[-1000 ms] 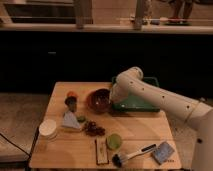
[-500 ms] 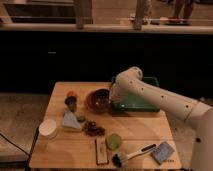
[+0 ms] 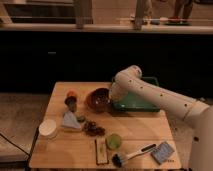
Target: Stack bowls on top of each other
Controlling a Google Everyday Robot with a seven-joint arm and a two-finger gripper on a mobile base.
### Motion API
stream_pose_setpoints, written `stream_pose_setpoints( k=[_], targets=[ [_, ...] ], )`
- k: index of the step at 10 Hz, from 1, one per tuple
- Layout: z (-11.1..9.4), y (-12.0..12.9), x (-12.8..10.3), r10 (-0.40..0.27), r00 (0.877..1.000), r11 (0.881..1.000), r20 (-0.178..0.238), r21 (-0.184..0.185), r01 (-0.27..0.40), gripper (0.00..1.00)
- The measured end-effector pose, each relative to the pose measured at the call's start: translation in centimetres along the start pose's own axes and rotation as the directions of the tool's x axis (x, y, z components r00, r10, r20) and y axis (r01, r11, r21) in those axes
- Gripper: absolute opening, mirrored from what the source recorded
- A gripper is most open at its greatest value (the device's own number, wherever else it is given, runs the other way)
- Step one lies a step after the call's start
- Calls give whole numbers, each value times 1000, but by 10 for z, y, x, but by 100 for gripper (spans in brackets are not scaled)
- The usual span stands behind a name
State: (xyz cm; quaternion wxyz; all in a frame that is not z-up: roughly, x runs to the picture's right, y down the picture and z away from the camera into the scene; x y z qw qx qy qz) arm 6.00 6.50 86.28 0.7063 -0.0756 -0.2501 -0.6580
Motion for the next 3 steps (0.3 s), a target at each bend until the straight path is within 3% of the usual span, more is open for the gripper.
stream_pose_setpoints(
  k=[3],
  targets=[
    [0, -6, 11, -18, 1000, 1000, 0, 22, 18, 0]
  ],
)
